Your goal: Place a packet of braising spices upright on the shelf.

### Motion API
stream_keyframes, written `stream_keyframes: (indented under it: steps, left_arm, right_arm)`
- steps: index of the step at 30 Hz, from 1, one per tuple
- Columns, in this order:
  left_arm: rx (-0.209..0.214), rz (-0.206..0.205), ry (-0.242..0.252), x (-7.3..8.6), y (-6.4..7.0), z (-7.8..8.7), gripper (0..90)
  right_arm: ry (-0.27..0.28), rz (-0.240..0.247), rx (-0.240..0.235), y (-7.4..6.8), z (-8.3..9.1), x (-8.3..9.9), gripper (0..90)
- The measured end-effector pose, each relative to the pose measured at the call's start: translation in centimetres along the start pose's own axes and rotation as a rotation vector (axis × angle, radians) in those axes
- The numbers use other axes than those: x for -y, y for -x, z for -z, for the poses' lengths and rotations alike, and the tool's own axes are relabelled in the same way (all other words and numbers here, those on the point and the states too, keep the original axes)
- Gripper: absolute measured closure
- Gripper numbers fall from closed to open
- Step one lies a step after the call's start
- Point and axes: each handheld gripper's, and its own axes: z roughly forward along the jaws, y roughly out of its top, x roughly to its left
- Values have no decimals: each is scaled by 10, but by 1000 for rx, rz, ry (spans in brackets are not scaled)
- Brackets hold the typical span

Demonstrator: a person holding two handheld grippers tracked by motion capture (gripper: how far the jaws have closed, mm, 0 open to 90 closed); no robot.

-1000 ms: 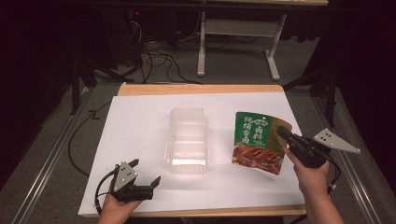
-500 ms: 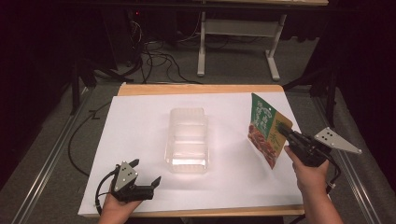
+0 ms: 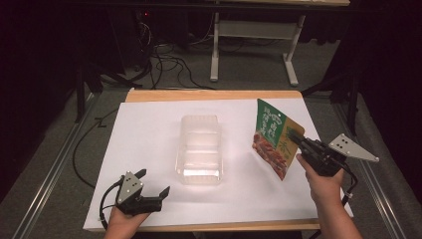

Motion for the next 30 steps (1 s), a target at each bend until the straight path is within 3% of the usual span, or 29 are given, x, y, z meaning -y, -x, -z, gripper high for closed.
stream_keyframes:
  steps: [8,30]
  left_arm:
    - [8,13,18,1,-2,4,39]
    - [2,-23,18,1,1,4,0]
  right_arm:
    - [17,10,-57,-8,-15,-6,900]
    - [60,71,-169,-30,-54,-34,900]
